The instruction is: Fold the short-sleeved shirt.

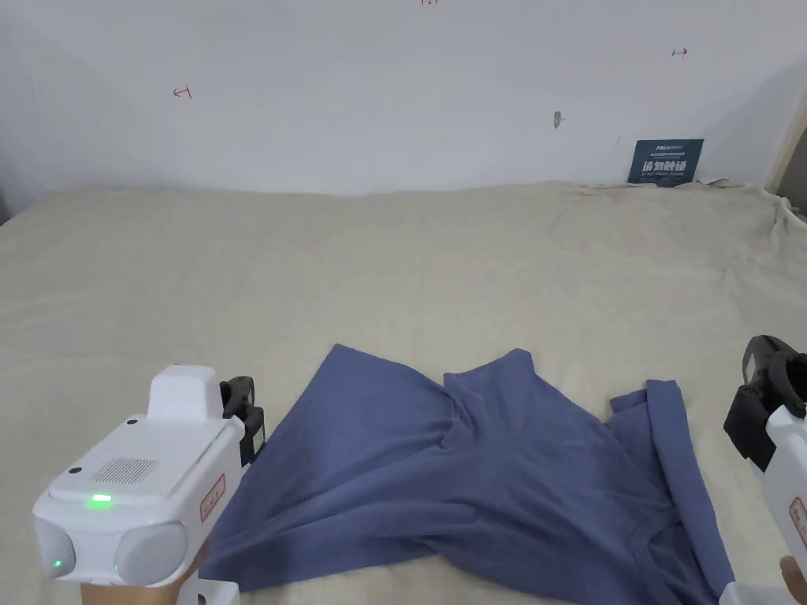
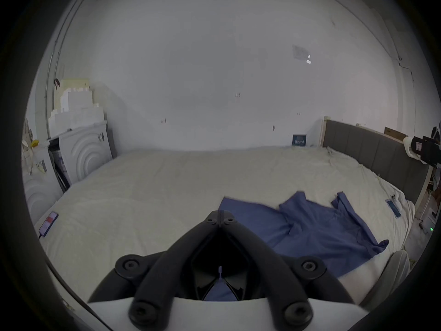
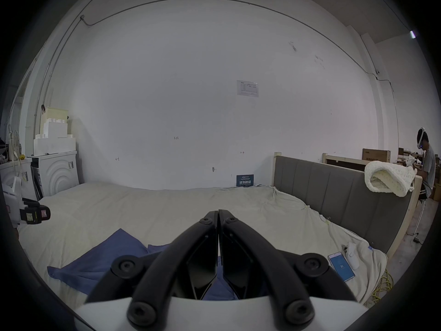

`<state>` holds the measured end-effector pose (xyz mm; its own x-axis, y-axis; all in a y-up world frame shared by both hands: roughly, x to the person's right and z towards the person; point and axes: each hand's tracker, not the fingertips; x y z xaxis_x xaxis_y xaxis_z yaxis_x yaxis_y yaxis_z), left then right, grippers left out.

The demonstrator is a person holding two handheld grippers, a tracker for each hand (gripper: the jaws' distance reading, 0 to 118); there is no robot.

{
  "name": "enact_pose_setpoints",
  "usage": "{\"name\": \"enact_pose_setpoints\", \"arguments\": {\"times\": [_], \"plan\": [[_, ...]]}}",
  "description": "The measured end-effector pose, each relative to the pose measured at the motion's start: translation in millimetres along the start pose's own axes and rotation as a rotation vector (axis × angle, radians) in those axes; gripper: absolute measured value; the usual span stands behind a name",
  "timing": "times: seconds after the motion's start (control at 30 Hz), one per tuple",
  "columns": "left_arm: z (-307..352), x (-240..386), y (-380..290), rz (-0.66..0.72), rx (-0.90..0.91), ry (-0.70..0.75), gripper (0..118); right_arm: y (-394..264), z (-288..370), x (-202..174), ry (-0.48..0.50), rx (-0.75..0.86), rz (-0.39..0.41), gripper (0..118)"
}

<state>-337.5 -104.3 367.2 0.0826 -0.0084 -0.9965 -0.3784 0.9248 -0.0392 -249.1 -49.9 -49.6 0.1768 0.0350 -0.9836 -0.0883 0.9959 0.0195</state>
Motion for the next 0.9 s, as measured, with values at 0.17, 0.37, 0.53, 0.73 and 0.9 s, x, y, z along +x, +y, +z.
{"name": "enact_pose_setpoints", "arguments": {"times": [0.17,0.37,0.53,0.73,0.9], "plan": [[-20,-24,-14,0.060,-0.237,0.022,0,-2,-2,-2,0.008,-0.011,0.001,0],[-45,-63,-55,0.212,-0.418,-0.006,0,-7,-8,-6,0.023,-0.036,0.005,0],[-57,-76,-84,0.217,-0.545,0.033,31,-18,-17,-5,0.039,-0.060,0.007,0],[-61,-89,-110,0.210,-0.633,0.074,101,-27,-26,-6,0.054,-0.088,0.018,0],[-67,-94,-120,0.171,-0.677,0.106,101,-33,-34,-9,0.054,-0.119,0.015,0]]}}
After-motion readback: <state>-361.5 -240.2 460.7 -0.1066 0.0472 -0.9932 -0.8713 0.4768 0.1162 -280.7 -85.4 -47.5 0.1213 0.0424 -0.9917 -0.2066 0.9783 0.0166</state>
